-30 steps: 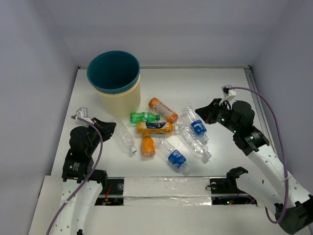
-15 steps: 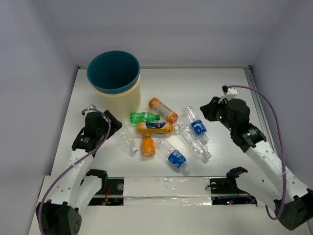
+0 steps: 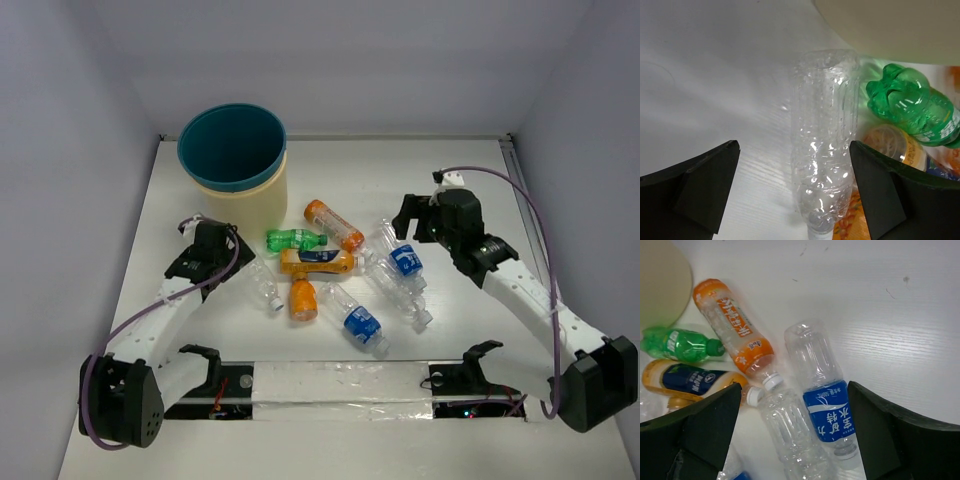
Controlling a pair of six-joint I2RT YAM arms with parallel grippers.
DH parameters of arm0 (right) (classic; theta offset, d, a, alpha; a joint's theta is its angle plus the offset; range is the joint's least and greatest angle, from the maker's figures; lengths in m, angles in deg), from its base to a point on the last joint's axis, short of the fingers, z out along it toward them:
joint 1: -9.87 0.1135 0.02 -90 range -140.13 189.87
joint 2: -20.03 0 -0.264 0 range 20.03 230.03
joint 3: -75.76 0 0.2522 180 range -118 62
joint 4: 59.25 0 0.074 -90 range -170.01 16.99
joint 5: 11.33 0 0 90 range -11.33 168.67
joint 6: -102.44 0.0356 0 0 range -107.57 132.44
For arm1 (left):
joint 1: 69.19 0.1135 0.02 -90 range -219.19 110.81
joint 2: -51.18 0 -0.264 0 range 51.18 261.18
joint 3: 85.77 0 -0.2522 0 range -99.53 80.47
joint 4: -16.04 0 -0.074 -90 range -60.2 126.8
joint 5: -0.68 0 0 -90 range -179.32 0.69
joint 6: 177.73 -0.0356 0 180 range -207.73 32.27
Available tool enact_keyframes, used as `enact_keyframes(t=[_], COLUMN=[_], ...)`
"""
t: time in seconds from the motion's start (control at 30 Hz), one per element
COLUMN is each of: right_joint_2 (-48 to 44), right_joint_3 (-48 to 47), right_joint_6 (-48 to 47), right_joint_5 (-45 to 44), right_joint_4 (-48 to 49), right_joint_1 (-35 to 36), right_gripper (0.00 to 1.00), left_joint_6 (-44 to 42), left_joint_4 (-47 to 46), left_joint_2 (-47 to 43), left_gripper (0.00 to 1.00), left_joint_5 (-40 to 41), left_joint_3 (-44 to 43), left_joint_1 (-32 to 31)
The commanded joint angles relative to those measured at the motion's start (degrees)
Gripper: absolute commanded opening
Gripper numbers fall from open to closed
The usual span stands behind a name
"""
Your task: Put the plastic bottles in the bin
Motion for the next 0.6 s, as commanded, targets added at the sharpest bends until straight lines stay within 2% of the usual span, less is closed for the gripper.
enact_keyframes(t=[0.0, 0.43, 0.57], right_joint_2=[2.7, 14.8, 19.7], right_joint_3=[-2.9, -5.7, -9.0], right_joint_6=[-1.7, -3.6, -4.6], right_joint_5=[-2.9, 1.1, 1.8], right_joint_4=[2.4, 1.7, 0.0], right_joint_1=[0.4, -1.3, -1.8], right_gripper=[0.93, 0.97, 0.98], left_joint_6=[2.2, 3.7, 3.6], left_joint_4=[-5.3, -14.5, -16.6], left_joint_2=[-0.7, 4.7, 7.1], left_gripper=[0.92, 0.92, 0.92], left_joint_5=[1.5, 4.5, 4.8], left_joint_3=[1.0, 3.6, 4.0], left_joint_1=[-0.1, -0.7, -0.7])
